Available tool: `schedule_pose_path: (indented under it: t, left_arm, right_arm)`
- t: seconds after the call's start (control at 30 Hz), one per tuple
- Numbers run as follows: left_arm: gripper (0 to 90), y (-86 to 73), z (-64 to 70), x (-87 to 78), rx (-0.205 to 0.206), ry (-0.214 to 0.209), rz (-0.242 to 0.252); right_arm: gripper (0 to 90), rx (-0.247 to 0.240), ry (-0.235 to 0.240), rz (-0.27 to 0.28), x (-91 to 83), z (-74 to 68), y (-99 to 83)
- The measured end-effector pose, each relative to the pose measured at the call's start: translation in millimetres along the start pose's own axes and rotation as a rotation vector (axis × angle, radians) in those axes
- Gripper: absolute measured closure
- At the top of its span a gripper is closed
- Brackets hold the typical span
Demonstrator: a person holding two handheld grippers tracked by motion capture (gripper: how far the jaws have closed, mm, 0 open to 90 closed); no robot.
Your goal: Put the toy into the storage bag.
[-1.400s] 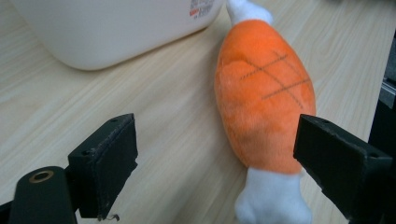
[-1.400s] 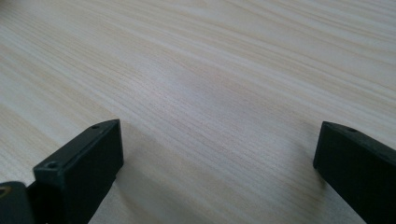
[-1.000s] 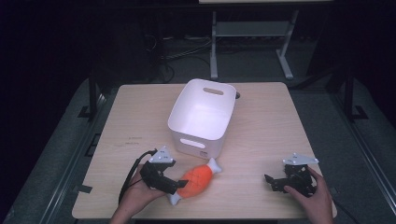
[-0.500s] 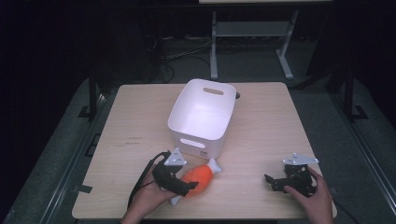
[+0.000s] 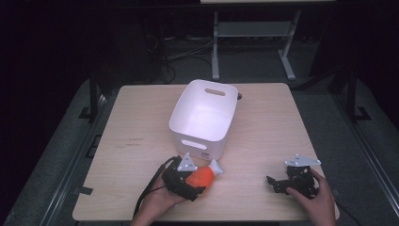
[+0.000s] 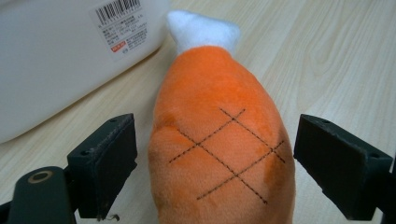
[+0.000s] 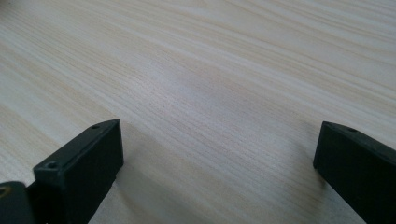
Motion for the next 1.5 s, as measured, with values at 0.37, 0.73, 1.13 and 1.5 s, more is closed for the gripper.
schedule_pose_path:
  t: [0.37, 0.73, 1.13, 1.5]
  left_arm:
    - [12.6, -2.7, 1.5, 7.3, 0.009, 0.001, -0.015]
    - [12.5, -7.1, 3.3, 16.5, 0.019, -0.002, -0.043]
    - [12.6, -12.3, 5.5, 25.6, 0.03, -0.014, -0.076]
    - [16.7, -12.5, 5.2, 23.0, 0.034, -0.031, -0.073]
  right_arm:
    - [0.9, 0.0, 0.0, 0.0, 0.0, 0.0, 0.0]
    - [0.9, 0.0, 0.0, 0.0, 0.0, 0.0, 0.0]
    - [0.9, 0.0, 0.0, 0.0, 0.0, 0.0, 0.0]
    - [0.9, 0.0, 0.0, 0.0, 0.0, 0.0, 0.0]
Point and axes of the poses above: each handheld gripper's, and its own axes: x roughly forward along the jaws, y roughly out of its top, z roughly to its right, the point moved 8 cm from there along x, roughly forward along the jaws, and after that the axes turned 8 degrees about -y, right-handed, at the moved point
